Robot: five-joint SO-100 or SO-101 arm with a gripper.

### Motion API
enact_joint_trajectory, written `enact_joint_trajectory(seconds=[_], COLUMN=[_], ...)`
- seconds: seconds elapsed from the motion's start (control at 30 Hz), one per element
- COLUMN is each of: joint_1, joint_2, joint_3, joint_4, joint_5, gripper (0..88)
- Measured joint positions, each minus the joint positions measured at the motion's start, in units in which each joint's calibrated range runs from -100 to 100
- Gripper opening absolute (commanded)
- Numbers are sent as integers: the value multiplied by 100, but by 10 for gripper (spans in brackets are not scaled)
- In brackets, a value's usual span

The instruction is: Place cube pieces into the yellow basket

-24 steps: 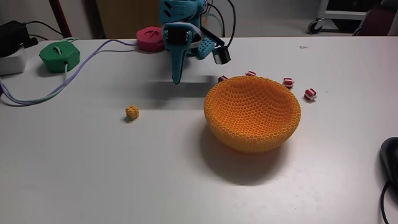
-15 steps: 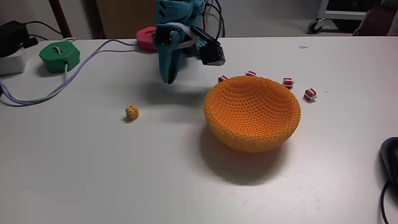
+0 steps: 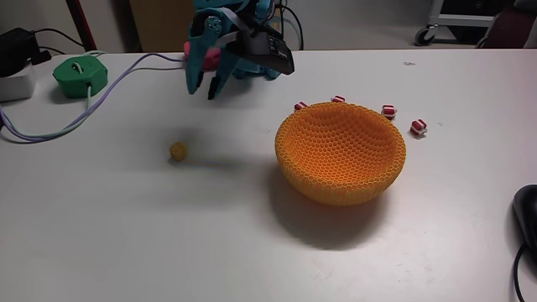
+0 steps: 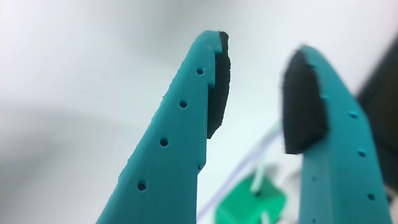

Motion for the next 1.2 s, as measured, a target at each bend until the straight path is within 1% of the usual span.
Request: enact_joint_trajectory(seconds=[0.17,0.27,0.37,0.5,0.57,0.63,0.73,0.83,0.87,0.9,0.93,1.1,1.2], joint_1=[658,948,890,638,416,280,193,155,155,164,193,406,416], joint_2=[2105,3197,4122,5293,5824,6257,6650,6857,6916,6955,6985,7054,7063], joint_3=[-1350,-1744,-1892,-1931,-2030,-2207,-2463,-2640,-2660,-2680,-2690,-2729,-2956], joint_4=[-78,-233,-455,-1231,-1697,-1930,-2152,-2263,-2329,-2352,-2363,-2329,-2119], joint_5=[20,-156,-469,-947,-1109,-1192,-1270,-1270,-1270,-1270,-1265,-1280,-1162], gripper=[212,210,210,208,202,198,192,152,126,79,8,0,0])
